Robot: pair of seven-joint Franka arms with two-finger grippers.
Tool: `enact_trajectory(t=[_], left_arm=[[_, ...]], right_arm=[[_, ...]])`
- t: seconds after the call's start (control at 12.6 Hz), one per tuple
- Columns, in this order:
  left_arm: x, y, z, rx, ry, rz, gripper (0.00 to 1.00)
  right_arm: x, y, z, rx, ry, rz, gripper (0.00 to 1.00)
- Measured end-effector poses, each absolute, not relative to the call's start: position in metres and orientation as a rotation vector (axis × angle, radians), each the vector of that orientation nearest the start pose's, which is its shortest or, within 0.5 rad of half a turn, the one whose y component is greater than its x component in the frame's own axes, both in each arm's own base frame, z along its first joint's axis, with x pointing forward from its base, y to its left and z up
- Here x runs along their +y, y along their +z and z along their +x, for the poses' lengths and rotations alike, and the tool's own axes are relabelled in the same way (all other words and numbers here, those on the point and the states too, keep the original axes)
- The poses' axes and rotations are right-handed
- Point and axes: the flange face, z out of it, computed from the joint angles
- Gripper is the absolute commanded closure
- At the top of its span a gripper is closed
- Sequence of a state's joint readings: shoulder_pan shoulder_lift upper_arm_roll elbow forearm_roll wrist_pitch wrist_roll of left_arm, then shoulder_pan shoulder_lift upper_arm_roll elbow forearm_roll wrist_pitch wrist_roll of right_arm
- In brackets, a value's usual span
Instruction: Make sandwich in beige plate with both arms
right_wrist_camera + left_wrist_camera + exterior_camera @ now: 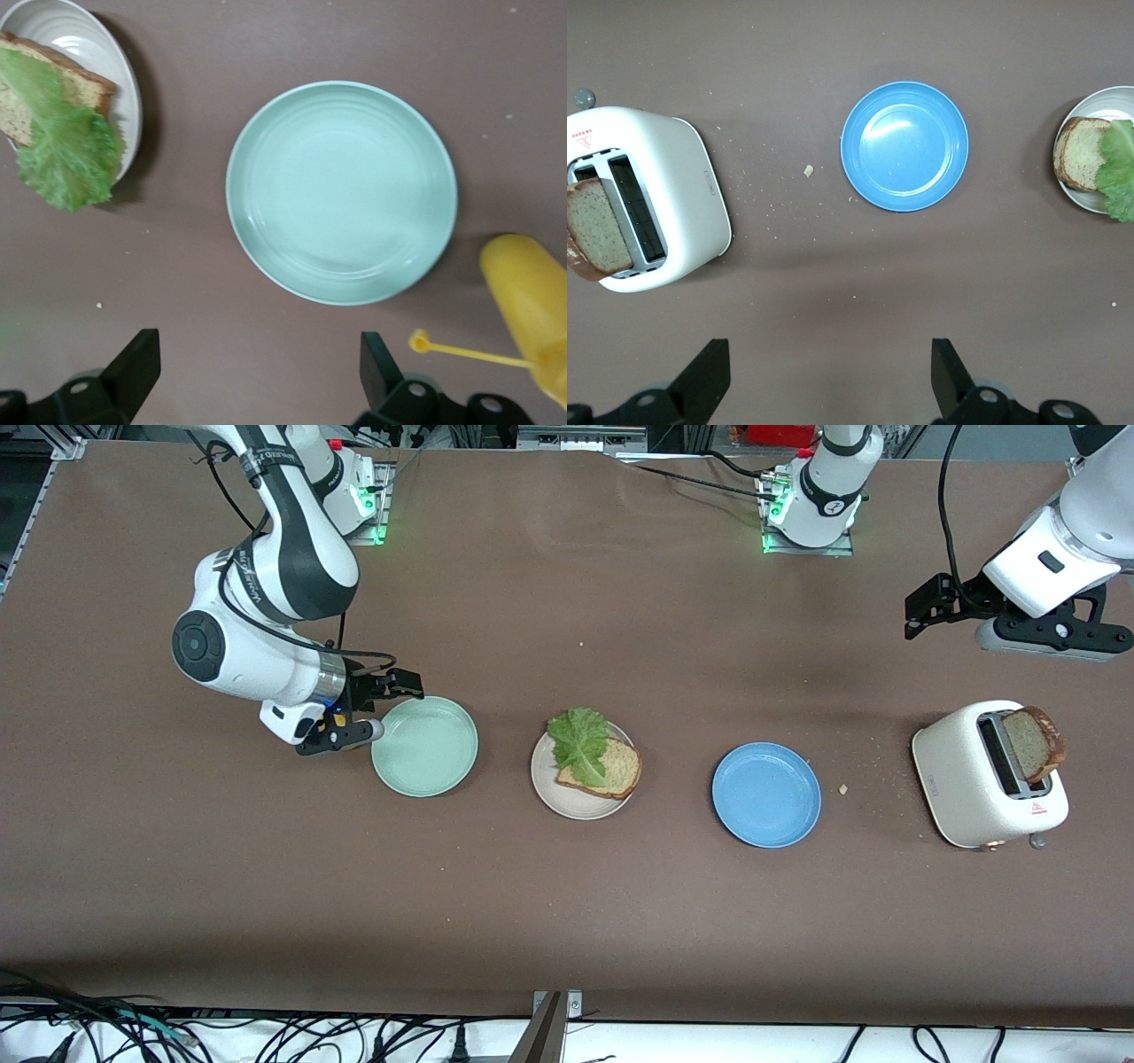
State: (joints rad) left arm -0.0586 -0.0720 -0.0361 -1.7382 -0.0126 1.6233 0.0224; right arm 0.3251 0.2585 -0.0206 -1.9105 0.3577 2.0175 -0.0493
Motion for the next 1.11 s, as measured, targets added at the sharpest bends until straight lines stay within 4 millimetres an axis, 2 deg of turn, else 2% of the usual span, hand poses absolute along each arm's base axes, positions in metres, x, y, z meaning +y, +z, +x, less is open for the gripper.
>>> enact_trajectory(t=[0.16,0.64,0.87,1.11], left_arm=[[-0.052,0.589,0.530,0.182,0.068,-3.144,0.00],[-0.052,0.589,0.530,0.182,0.068,-3.144,0.00],[-0.052,0.589,0.530,0.182,0.068,-3.144,0.00],[-0.052,0.588,0.530,0.181,0.075,-3.144,0.00]], right_arm=[[0.180,0.354,0.568,-0.223,0.266,-2.854,0.00],[0.099,0.371,0.577,-0.214,0.288,-2.996,0.00],[0.082,0.379,0.577,-0.227,0.276,-3.048,0.00],[0.068,0.400,0.576,-0.234,0.267,-3.092,0.00]])
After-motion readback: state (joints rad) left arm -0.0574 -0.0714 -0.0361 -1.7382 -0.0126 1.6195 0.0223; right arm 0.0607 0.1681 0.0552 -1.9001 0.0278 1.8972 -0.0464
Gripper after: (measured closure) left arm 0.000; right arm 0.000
